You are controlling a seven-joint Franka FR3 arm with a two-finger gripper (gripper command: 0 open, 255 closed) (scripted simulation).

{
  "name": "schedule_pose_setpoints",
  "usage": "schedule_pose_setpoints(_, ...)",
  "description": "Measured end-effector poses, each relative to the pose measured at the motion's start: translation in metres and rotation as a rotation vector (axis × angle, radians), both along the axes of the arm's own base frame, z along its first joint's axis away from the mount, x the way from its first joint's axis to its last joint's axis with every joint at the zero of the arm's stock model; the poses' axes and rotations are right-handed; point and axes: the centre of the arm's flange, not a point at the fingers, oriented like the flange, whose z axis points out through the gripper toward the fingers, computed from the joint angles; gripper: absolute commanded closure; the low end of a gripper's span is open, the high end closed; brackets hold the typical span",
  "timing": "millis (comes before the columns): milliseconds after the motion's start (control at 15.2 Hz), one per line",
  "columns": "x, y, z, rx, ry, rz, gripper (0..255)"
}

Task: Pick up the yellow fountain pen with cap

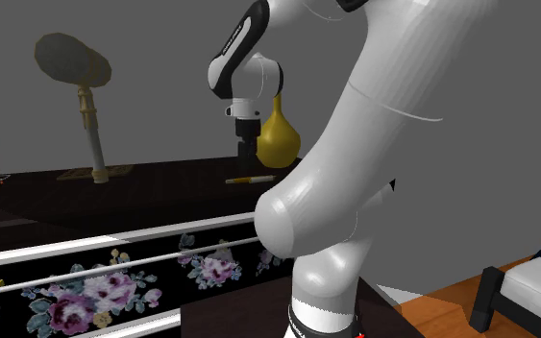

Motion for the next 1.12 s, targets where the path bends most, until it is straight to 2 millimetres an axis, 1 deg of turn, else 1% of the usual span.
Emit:
schedule_pose_setpoints(198, 0.001, -0.001, -0.015, 0.000, 0.000, 0.002, 0)
schedule_pose_setpoints(264, 0.001, -0.001, -0.017, 0.000, 0.000, 0.002, 255)
schedule_pose_setpoints(924, 0.001, -0.001, -0.018, 0.000, -0.002, 0.003, 255)
schedule_pose_setpoints(1122, 0.001, -0.001, -0.007, 0.000, -0.001, 0.002, 255)
